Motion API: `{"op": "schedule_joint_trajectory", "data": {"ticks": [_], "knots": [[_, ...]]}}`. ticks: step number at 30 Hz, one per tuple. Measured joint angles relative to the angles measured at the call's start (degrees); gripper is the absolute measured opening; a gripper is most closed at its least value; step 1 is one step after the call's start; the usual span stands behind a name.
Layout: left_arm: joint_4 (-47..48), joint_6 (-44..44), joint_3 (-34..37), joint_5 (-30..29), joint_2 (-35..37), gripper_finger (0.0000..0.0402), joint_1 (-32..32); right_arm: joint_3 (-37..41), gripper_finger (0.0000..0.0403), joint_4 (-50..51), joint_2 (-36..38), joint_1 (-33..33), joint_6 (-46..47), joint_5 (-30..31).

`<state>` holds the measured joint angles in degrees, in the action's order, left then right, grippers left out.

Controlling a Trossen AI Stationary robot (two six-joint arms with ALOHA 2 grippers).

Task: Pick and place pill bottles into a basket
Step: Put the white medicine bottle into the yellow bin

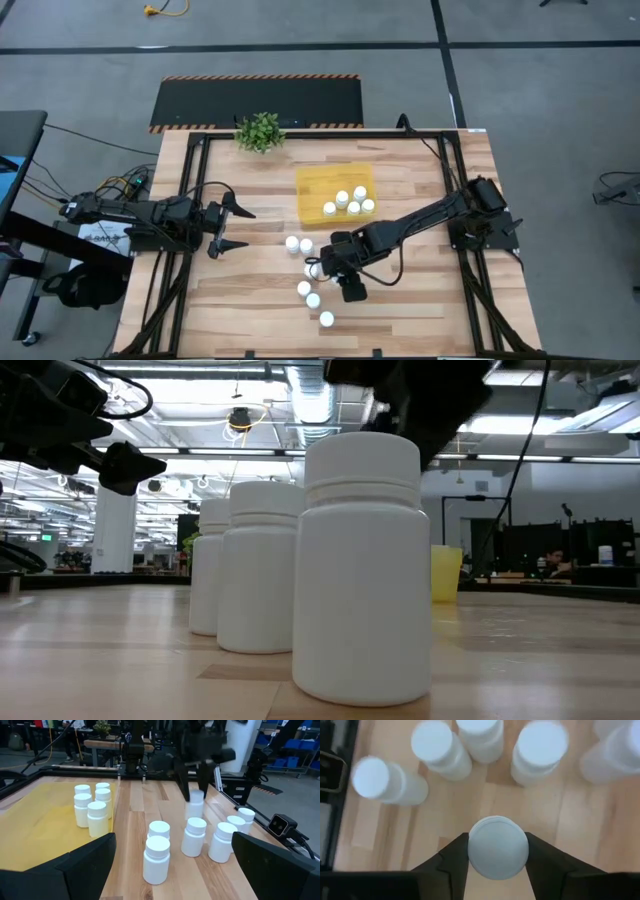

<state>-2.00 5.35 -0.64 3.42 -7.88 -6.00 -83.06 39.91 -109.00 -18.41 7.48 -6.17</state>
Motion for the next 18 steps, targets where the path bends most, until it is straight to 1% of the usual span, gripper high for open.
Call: {"op": "schedule_joint_trajectory", "data": {"ticks": [4,8,13,18], "knots": [[0.0,-0.2,0.0,0.0,0.0,0.0386,0.0,-1.6,0.0153,2.4,2.3,1.3,-0.4,0.0],[0.0,0.0,0.0,0.0,0.0,0.0386,0.0,-3.9,0.0166,5.6,3.9,3.0,-1.6,0.0],[0.0,-0.3,0.0,0.0,0.0,0.0386,0.0,-8.0,0.0152,9.7,5.0,5.8,-4.8,0.0],[0.0,0.2,0.0,0.0,0.0,0.0386,0.0,-12.7,0.0154,12.7,5.0,9.2,-9.0,0.1]]}}
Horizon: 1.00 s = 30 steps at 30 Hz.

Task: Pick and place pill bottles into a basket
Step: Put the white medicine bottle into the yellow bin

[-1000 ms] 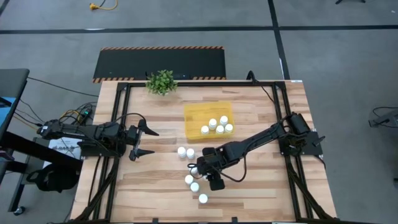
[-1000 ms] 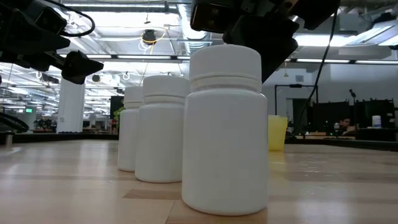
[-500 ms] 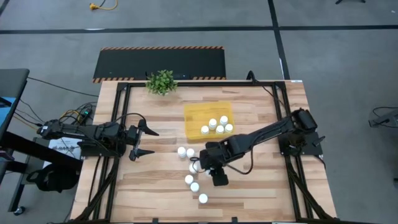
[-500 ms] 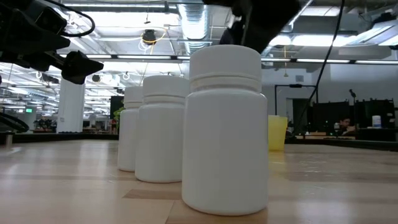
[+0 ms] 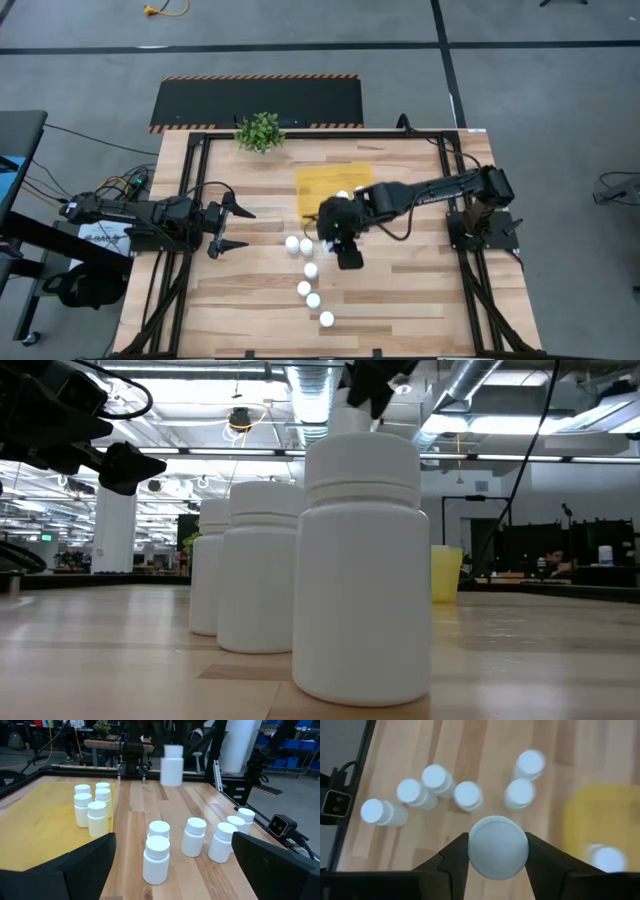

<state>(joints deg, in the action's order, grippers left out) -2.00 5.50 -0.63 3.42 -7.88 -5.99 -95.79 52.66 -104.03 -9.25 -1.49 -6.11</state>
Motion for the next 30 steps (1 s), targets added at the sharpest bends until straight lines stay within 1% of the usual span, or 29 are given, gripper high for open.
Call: {"op": "schedule_joint_trajectory", "data": {"ticks": [4,8,12,16,18,21,24,30], "knots": [[0.0,-0.5,0.0,0.0,0.0,0.0386,0.0,-2.8,0.0166,0.6,0.0,2.9,-3.1,0.0],[0.0,0.0,0.0,0.0,0.0,0.0386,0.0,-4.7,0.0155,1.5,0.0,6.1,-6.0,0.0],[0.0,-0.5,0.0,0.0,0.0,0.0386,0.0,-5.2,0.0153,1.8,0.0,8.8,-8.9,0.0],[0.0,0.0,0.0,0.0,0.0,0.0386,0.0,-5.3,0.0165,1.8,-0.3,10.8,-11.9,0.0],[0.0,-0.1,0.0,0.0,0.0,0.0386,0.0,-5.3,0.0165,1.6,-0.5,11.5,-13.7,0.0],[0.0,-0.5,0.0,0.0,0.0,0.0386,0.0,-5.2,0.0155,0.4,-2.3,12.4,-15.4,-0.2],[0.0,-0.1,0.0,0.0,0.0,0.0386,0.0,-5.4,0.0152,-0.6,-3.9,13.2,-16.6,-2.5],[0.1,-0.4,0.0,-0.8,0.0,0.0386,0.0,-5.2,0.0166,-2.3,-7.5,14.5,-18.8,-3.0]]}}
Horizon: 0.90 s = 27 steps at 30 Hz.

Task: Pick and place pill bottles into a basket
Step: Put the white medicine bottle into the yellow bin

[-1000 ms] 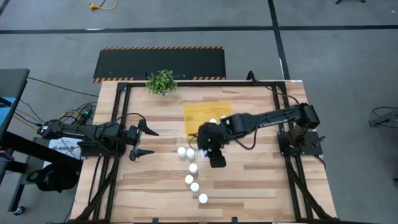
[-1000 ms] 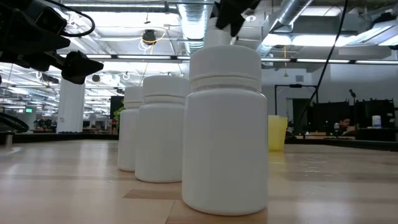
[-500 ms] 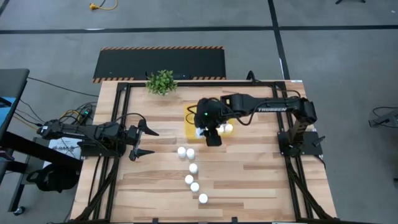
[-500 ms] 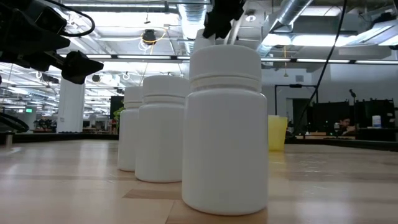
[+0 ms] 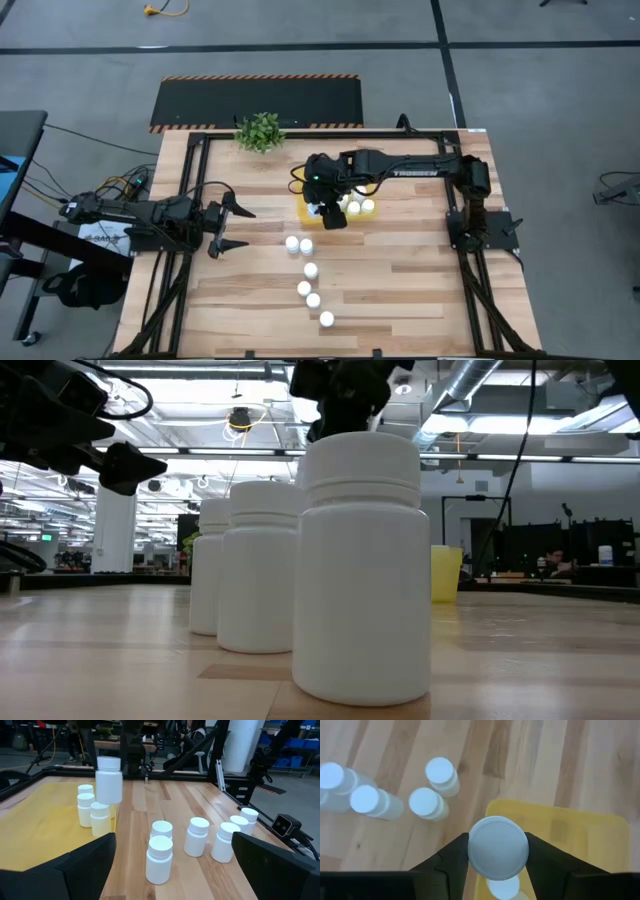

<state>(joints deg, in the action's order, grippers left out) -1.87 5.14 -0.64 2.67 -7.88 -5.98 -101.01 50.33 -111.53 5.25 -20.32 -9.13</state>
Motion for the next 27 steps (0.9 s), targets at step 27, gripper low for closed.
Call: {"op": "schedule_joint_trajectory", "data": {"ticks": [27], "knots": [[0.0,0.2,0.0,-0.4,0.0,0.0386,0.0,0.0,0.0171,-2.7,-9.5,2.8,-6.3,0.4]]}}
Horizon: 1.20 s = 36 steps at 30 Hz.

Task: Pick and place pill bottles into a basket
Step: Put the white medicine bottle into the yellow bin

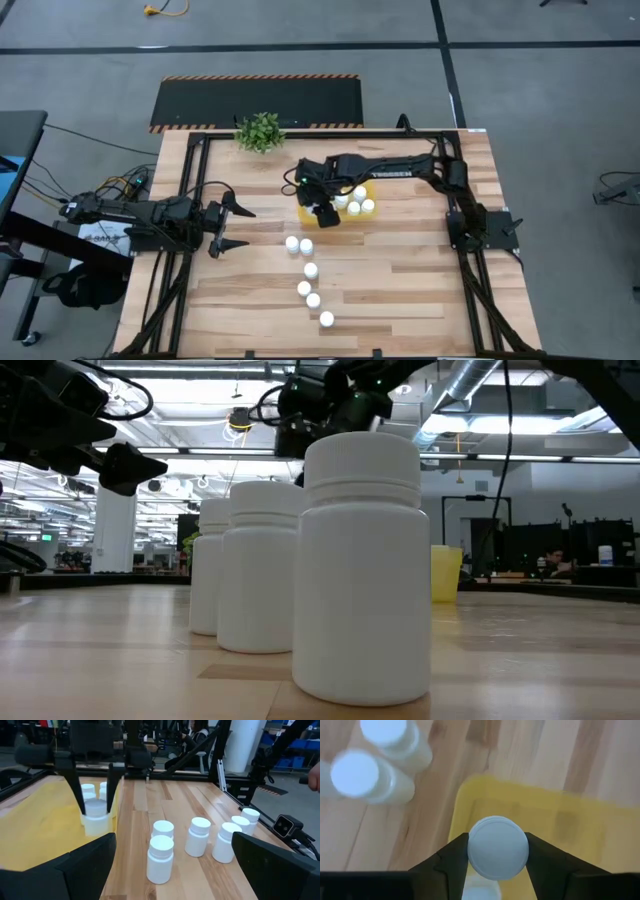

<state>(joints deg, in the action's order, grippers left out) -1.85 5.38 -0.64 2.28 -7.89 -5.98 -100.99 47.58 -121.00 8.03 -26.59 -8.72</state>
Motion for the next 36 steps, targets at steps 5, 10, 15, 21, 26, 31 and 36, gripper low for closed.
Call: {"op": "schedule_joint_trajectory", "data": {"ticks": [5,10,15,21,26,31,36], "knots": [[0.0,-0.3,0.0,0.0,0.0,0.0386,0.0,0.0,0.0158,0.1,-1.3,0.0,-0.4,0.0],[0.0,0.2,0.0,0.0,0.0,0.0386,0.0,-0.1,0.0177,-0.2,-1.2,-0.1,-0.5,0.1],[0.0,-0.3,0.0,0.0,0.0,0.0386,0.0,-0.1,0.0202,-0.1,-1.2,-0.1,-1.0,1.2],[0.0,-0.2,0.0,0.0,0.0,0.0386,0.0,-0.1,0.0204,-0.2,-1.2,-0.1,-1.1,1.3],[0.0,0.1,0.0,0.0,0.0,0.0386,0.0,-0.1,0.0200,-0.2,-1.2,-0.2,-1.9,1.3],[0.0,-0.3,0.0,0.0,0.0,0.0386,0.0,-0.1,0.0204,-0.7,-1.2,-0.2,-1.9,1.3],[0.0,0.1,0.0,0.0,0.0,0.0386,0.0,-3.1,0.0216,-0.5,-1.2,-0.1,-2.2,1.3]]}}
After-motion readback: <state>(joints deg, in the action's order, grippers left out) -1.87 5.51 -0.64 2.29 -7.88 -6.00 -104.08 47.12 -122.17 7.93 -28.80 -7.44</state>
